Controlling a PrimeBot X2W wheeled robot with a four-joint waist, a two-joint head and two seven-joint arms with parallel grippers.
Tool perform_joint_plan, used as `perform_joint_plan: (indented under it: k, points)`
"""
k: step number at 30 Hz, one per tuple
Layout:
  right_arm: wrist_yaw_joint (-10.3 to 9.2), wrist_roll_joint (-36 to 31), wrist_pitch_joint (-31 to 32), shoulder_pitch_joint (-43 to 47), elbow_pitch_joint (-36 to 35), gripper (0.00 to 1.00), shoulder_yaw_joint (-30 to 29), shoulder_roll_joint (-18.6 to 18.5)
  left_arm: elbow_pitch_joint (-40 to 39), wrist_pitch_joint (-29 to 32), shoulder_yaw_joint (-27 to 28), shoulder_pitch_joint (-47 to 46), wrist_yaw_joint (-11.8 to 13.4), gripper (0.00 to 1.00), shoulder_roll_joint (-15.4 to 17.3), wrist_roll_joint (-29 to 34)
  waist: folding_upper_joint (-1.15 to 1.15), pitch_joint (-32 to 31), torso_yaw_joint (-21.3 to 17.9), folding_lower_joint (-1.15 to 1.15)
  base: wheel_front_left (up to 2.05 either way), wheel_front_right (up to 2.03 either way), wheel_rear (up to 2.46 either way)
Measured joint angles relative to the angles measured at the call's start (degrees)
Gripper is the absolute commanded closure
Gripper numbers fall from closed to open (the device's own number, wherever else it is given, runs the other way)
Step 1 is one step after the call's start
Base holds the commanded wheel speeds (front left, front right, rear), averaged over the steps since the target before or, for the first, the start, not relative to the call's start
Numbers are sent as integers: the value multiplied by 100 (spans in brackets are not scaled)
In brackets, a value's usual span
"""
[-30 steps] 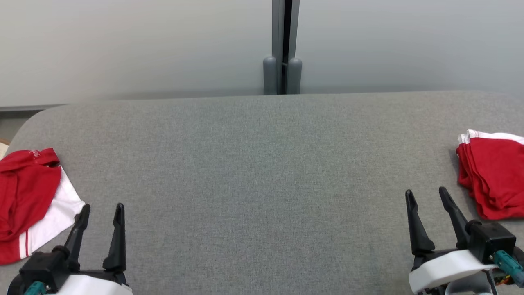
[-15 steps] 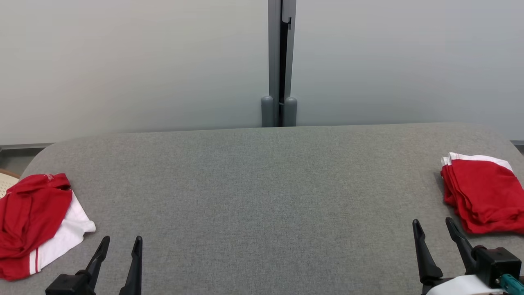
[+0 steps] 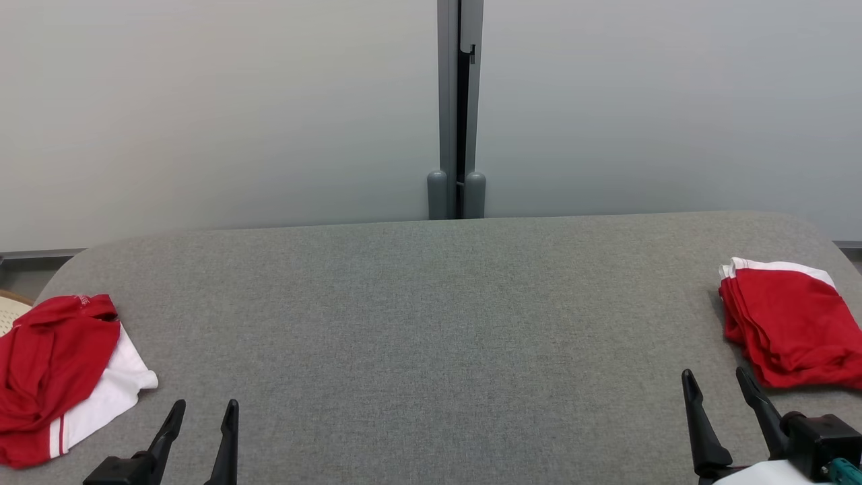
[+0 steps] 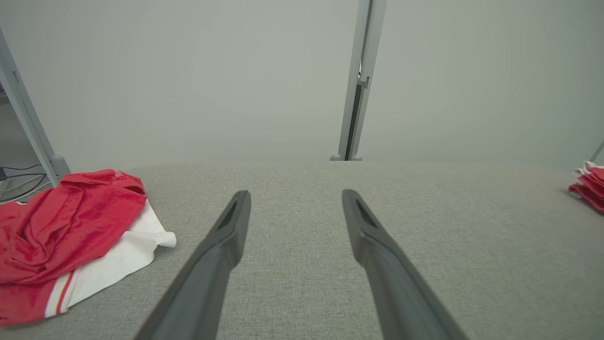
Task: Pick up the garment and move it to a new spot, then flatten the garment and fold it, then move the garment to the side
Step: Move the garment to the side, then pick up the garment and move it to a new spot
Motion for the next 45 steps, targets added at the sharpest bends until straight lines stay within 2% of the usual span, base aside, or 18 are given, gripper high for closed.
perform_joint_plan:
  k: [14, 20, 26, 34, 45]
  points:
    - [0, 90, -10, -1, 3, 0, 42, 0, -18, 25, -8, -1, 41, 0, 54, -46, 0, 28, -2, 0, 0, 0, 0]
    - [0, 89, -10, 1, 3, 0, 4, 0, -22, 25, -16, -82, 59, 0, 66, -52, 0, 50, 113, 0, 0, 0, 0]
    - [0, 82, -34, 51, -127, 0, 8, -3, -56, 24, -3, -446, 12, 0, 79, -101, 0, 141, 557, 0, 0, 0, 0]
    - [0, 100, -7, -67, -247, 0, 160, -2, 120, -58, 96, -947, -192, 0, 170, -200, 0, 267, 1421, 0, 0, 0, 0]
    - [-2, 176, -33, -214, -270, 0, 348, -1, 434, -92, 103, -1166, -290, 0, 290, -199, 0, 320, 2469, 0, 0, 0, 0]
